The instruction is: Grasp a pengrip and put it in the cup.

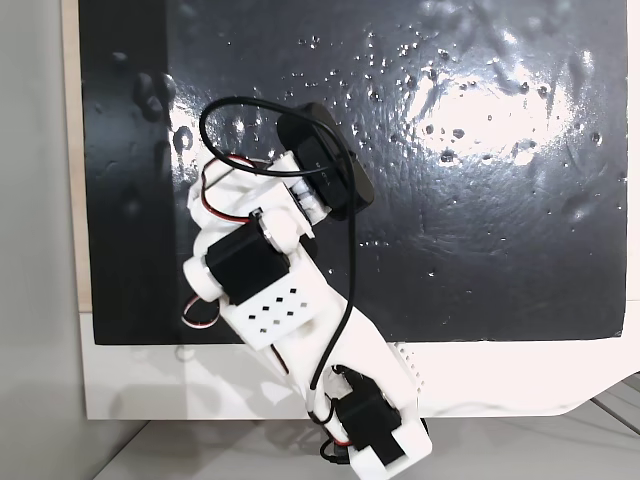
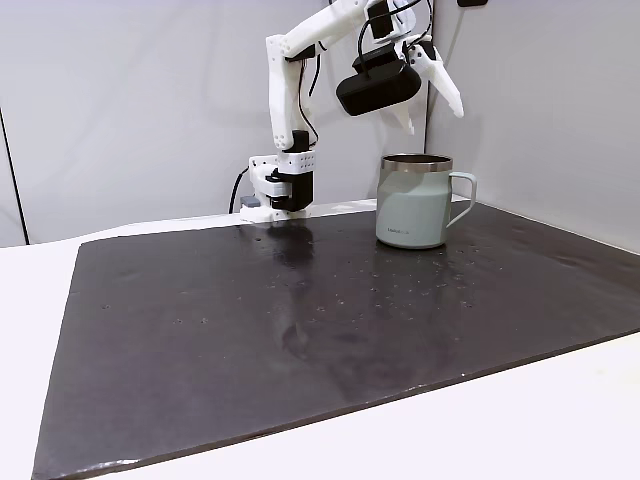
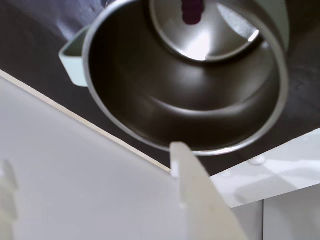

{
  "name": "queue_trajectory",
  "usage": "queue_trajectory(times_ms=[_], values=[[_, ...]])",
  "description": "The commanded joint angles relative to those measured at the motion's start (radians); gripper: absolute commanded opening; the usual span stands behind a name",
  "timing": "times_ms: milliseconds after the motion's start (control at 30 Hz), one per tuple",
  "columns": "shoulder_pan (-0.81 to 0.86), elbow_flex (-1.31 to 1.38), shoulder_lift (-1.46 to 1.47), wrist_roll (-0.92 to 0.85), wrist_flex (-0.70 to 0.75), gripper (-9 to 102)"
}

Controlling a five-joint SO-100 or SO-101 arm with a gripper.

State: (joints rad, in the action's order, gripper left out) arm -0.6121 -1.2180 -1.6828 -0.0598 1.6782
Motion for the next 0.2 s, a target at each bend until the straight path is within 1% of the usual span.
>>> queue_trajectory(times_ms=[0, 167], values=[[-0.009, 0.017, -0.054, -0.015, 0.006, 31], [-0.005, 0.017, -0.054, -0.023, 0.006, 31]])
